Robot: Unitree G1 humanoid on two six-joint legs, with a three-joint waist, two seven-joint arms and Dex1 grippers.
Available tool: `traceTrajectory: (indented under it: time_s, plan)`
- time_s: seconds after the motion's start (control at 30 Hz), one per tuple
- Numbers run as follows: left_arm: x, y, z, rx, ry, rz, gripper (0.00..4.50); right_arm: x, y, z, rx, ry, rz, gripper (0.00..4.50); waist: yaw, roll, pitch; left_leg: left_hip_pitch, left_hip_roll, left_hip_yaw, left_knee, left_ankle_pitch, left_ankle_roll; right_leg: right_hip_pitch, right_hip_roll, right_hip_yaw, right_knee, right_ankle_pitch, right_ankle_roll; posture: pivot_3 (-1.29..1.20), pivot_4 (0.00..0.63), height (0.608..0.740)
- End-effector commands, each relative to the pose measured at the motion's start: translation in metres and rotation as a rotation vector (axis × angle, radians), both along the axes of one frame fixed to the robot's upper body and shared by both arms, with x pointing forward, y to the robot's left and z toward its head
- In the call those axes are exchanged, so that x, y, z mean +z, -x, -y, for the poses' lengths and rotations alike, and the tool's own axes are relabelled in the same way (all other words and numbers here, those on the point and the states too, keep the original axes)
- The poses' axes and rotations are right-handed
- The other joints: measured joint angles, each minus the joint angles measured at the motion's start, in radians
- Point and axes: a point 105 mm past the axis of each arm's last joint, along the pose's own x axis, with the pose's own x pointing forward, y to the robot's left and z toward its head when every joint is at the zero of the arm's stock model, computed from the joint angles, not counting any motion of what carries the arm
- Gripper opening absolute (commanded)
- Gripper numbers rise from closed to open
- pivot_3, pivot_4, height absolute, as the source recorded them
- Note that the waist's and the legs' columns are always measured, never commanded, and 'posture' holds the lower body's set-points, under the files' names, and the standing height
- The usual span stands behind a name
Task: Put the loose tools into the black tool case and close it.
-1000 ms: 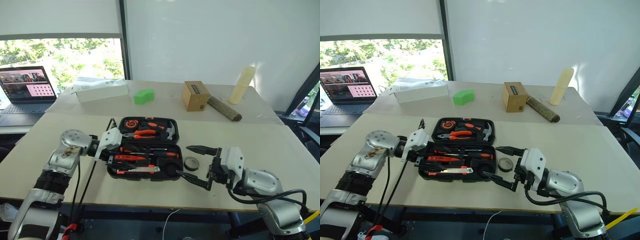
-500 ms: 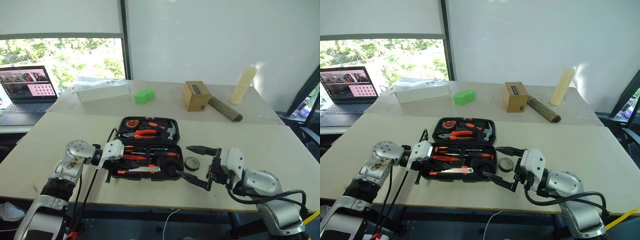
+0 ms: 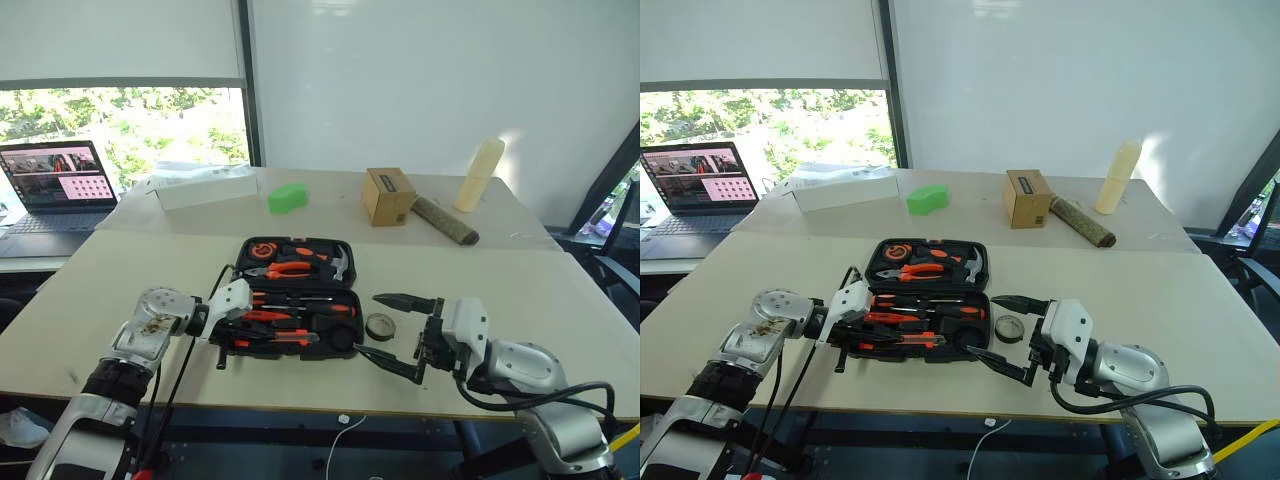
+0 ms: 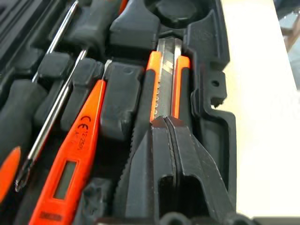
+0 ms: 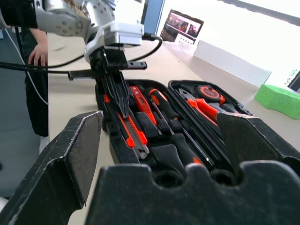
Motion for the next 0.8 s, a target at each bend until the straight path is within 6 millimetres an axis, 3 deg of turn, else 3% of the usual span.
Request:
traceTrajectory:
  time_s: [0.03, 0.17, 0.27, 0.33, 0.43, 0.6, 0.73, 0.8]
  plan:
    - [-0.042, 0.015, -0.01, 0.055, -0.123, -0.157, 0.05, 0.012, 0.005, 0.001, 0.005, -0.015, 0.039, 4.5, 0.0, 0.005, -0.004, 0.0, 0.0, 0.0, 0.0, 0.0, 0.0, 0.0, 0.0, 0.0, 0.0, 0.0, 0.0, 0.0, 0.15, 0.74]
    - [-0.031, 0.016, -0.001, 0.002, -0.038, -0.096, 0.05, 0.013, 0.005, 0.007, -0.028, -0.02, 0.04, 4.5, 0.0, 0.009, -0.006, 0.0, -0.001, 0.0, 0.0, 0.0, 0.001, 0.0, 0.0, 0.0, 0.0, 0.0, 0.0, 0.0, 0.15, 0.74]
    - [0.012, 0.01, 0.004, -0.031, 0.2, 0.09, 0.05, 0.011, 0.01, 0.031, -0.118, -0.028, 0.01, 4.5, 0.001, 0.009, -0.006, 0.0, -0.001, 0.0, -0.001, -0.001, 0.001, -0.001, -0.001, 0.001, -0.001, 0.0, -0.001, 0.0, 0.15, 0.74]
    - [0.031, 0.007, -0.006, -0.002, 0.265, 0.186, 0.56, 0.001, 0.017, 0.049, -0.173, 0.009, -0.028, 4.5, 0.005, 0.007, -0.005, -0.003, 0.0, 0.0, -0.001, -0.002, 0.002, -0.002, -0.002, 0.0, -0.001, 0.002, -0.005, 0.0, 0.15, 0.74]
    - [0.041, 0.013, -0.027, -0.007, 0.281, 0.272, 1.36, -0.016, 0.029, 0.072, -0.235, 0.08, -0.092, 4.5, 0.004, 0.006, -0.005, -0.01, -0.001, -0.001, 0.0, -0.003, 0.003, -0.007, -0.003, -0.001, -0.002, 0.002, -0.005, 0.0, 0.15, 0.74]
    - [0.036, 0.039, -0.076, -0.005, 0.222, 0.24, 3.4, -0.04, 0.046, 0.108, -0.34, 0.196, -0.15, 4.5, -0.009, 0.007, -0.005, -0.015, -0.003, 0.001, 0.0, -0.003, 0.004, -0.013, -0.003, 0.0, -0.002, 0.002, -0.004, 0.0, 0.15, 0.74]
    - [0.039, 0.043, -0.099, 0.064, 0.232, 0.249, 4.45, -0.044, 0.042, 0.109, -0.315, 0.259, -0.153, 4.5, -0.007, 0.006, -0.004, -0.015, -0.001, 0.001, 0.0, -0.003, 0.004, -0.013, -0.003, 0.0, -0.002, 0.0, -0.001, 0.0, 0.15, 0.74]
    - [0.04, 0.045, -0.106, 0.085, 0.248, 0.245, 4.45, -0.041, 0.027, 0.098, -0.262, 0.32, -0.141, 4.5, -0.01, 0.004, -0.003, -0.014, -0.001, 0.001, 0.001, -0.003, 0.003, -0.013, -0.003, 0.0, -0.002, -0.002, 0.002, 0.0, 0.15, 0.74]
